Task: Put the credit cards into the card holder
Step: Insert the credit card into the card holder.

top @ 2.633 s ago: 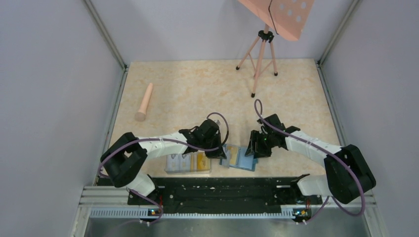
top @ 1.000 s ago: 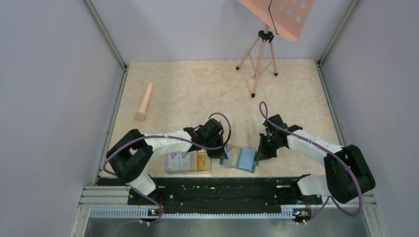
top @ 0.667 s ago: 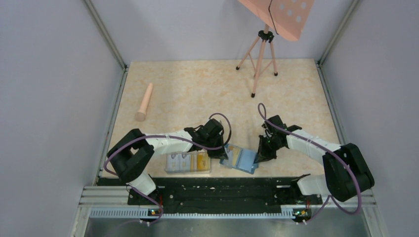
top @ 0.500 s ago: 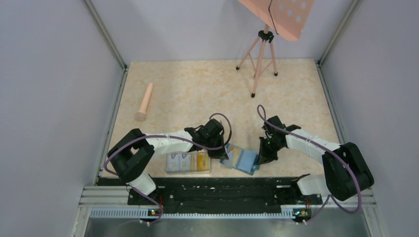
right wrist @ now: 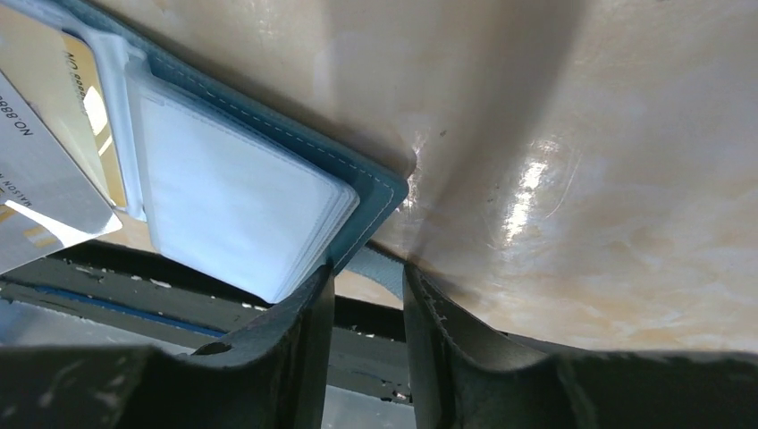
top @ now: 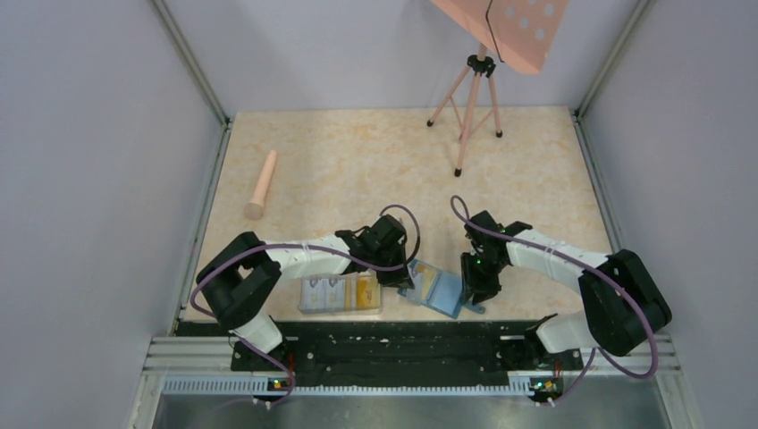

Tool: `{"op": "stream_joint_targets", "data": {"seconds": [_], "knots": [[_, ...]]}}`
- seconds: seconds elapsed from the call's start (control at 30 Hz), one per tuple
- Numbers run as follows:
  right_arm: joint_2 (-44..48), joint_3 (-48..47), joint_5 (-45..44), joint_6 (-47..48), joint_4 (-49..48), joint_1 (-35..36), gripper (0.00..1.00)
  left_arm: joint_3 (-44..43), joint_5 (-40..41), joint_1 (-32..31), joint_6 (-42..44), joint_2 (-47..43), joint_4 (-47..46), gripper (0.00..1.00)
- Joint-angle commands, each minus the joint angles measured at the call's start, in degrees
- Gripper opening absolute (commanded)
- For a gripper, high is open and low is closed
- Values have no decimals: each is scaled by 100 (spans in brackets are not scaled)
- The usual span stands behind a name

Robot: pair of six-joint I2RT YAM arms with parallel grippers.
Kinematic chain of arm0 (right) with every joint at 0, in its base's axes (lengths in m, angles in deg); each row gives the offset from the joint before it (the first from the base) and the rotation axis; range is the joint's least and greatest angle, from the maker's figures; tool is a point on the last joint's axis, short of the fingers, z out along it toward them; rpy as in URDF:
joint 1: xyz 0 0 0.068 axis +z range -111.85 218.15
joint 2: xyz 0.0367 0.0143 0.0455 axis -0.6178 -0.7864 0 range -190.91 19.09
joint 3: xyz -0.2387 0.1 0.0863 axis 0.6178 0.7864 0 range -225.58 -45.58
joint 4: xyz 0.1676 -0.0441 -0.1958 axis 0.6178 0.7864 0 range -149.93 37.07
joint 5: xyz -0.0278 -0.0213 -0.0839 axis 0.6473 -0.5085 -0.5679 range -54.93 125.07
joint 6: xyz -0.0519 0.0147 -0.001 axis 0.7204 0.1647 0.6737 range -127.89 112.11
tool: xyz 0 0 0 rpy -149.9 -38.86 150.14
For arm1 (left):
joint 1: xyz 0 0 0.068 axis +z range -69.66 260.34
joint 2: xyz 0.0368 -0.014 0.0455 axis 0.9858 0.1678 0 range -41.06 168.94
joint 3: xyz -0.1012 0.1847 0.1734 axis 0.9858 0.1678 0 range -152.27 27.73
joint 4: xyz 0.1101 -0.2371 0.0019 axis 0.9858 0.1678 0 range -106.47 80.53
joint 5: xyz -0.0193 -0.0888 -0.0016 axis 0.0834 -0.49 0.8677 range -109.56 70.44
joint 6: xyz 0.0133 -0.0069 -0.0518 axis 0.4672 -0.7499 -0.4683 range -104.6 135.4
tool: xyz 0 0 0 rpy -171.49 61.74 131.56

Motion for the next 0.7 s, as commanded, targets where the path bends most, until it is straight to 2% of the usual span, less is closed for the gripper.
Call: {"op": "stream_joint_targets", "data": {"seconds": [0.0, 0.1, 0.4, 0.67], "knots": [[79, -204, -164, 79, 313, 114, 38, 10, 345, -18, 69, 215, 493, 0], [85, -240, -151, 88, 444, 186, 41, -2, 350, -18, 70, 215, 494, 0], [483, -384, -934, -122, 840, 314, 49, -45, 361, -18, 95, 213, 529, 0], [656, -230, -1110, -338, 745, 314, 52, -63, 341, -26, 112, 244, 544, 0]]}}
